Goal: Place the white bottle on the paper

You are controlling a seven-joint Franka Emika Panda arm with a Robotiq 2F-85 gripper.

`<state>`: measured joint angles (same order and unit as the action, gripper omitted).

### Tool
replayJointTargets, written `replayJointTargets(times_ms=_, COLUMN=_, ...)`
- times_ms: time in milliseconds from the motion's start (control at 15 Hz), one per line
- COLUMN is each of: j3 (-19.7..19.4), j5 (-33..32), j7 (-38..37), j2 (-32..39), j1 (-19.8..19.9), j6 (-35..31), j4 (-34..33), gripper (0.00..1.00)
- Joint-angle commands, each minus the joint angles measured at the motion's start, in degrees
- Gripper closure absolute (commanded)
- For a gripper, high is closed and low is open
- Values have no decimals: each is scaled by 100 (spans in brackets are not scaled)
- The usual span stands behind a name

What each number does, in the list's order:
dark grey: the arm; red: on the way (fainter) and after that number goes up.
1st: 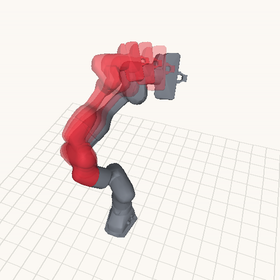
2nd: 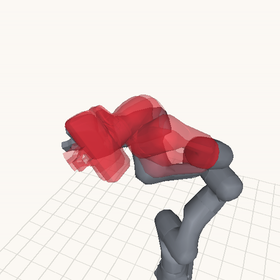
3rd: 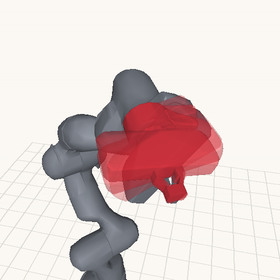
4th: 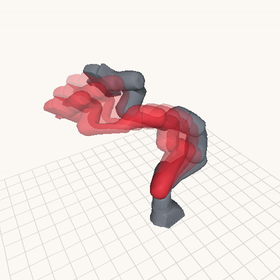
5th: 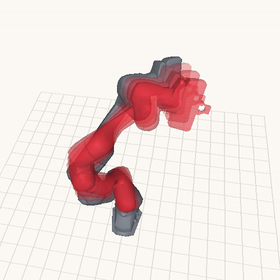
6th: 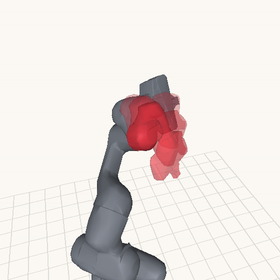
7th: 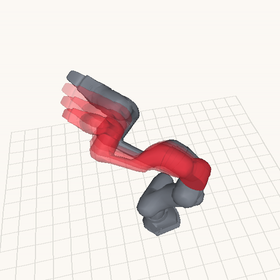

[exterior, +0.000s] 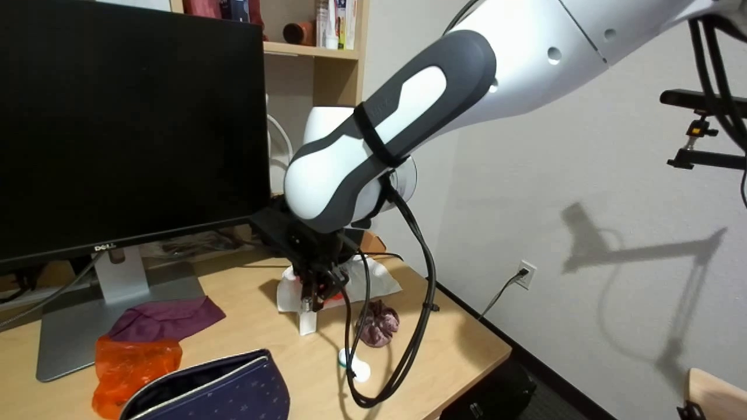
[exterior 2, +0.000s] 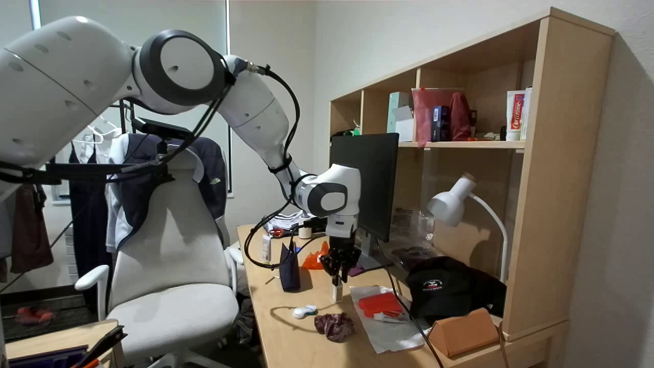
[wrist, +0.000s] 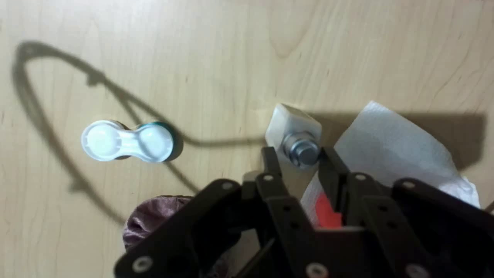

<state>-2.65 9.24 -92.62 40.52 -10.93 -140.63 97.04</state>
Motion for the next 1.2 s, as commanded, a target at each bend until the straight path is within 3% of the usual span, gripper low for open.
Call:
replayJointTargets(times_ms=0, j3=-40, j5=-79, j7=-104, j2=-13, j1=-52, j6=236, j4=-97, gripper=35)
replayJointTargets(times_ms=400, j3=-2, j5=-98, j7=-5, j2=7, j1=-56, j6=242, j4=-158, gripper=0)
replayJointTargets(times_ms=933, j3=-52, j5=-190, j7=-100, j2=83, j1=-133, j6=299, j4=-318, gripper=0)
replayJointTargets(times_ms=1000, j3=-77, j5=-220, j7=-137, j2=102, j1=-158, j6=322, j4=-351, gripper=21)
replayJointTargets(times_ms=1133, j3=-84, j5=-247, j7=-136, j2=138, j1=-176, j6=403, j4=-417, gripper=33)
